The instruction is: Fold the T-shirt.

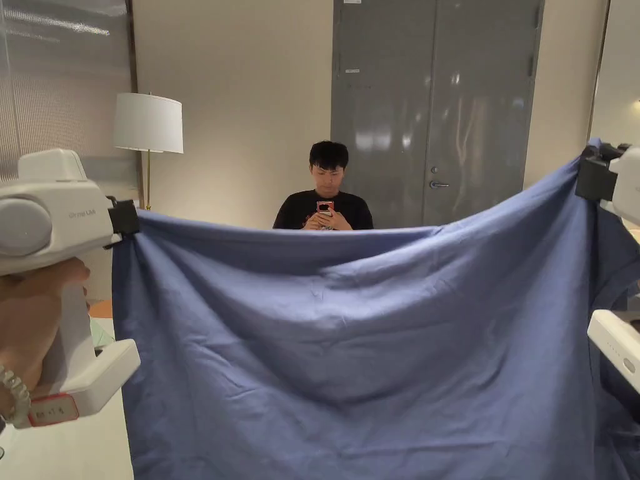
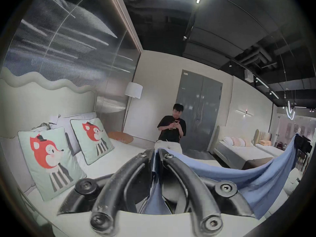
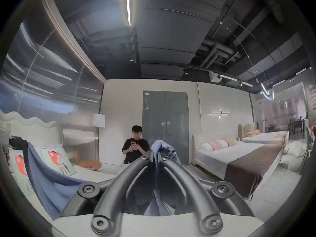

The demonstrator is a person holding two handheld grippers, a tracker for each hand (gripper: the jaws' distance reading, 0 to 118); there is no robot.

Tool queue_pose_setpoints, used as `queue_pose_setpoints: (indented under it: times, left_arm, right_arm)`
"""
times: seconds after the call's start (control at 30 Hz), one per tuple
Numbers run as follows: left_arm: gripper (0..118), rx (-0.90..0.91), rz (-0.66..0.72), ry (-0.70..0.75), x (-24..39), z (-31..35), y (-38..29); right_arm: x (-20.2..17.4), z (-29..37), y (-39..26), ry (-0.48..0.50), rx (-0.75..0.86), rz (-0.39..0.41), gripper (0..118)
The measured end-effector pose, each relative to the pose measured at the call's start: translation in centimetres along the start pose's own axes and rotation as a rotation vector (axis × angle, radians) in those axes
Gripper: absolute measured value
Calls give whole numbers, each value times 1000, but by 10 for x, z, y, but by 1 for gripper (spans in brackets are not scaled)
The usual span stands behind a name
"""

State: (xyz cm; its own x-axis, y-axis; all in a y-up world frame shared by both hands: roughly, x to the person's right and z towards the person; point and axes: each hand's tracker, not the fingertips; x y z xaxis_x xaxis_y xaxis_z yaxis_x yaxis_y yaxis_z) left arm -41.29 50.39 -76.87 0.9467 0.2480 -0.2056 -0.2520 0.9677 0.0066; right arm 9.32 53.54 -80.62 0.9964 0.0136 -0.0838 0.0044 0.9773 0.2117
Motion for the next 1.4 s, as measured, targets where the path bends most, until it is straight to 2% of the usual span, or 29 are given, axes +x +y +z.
queue_pose_setpoints:
  times: [0.17, 0.27, 0.37, 0.53, 0.7, 1.03, 1.27, 1.4]
  left_arm:
    - [3, 60, -4, 13, 9, -51, 25]
    - [3, 103, 20, 15, 13, -72, 33]
    - [3, 123, -3, 24, 18, -90, 35]
    - [3, 121, -17, 25, 16, -110, 18]
    - [3, 57, -12, 40, 8, -120, -12]
    - [3, -74, -10, 45, -8, -79, -73]
    - [3, -193, -44, 66, -25, 4, -117]
    - [3, -297, -13, 78, -45, 61, -145]
  right_arm:
    - [-3, -61, 20, 3, 30, -39, 3]
    - [-16, -79, 24, -34, 69, -3, 3]
    - [-16, -96, 21, -32, 78, -7, 3]
    - [-22, -120, -6, -19, 52, 20, 3]
    - [-22, -117, -49, -15, -29, 43, 3]
    - [-12, -62, -119, 16, -206, 43, 3]
    - [-7, 30, -142, 37, -284, 32, 3]
    - [1, 93, -158, 60, -364, 29, 3]
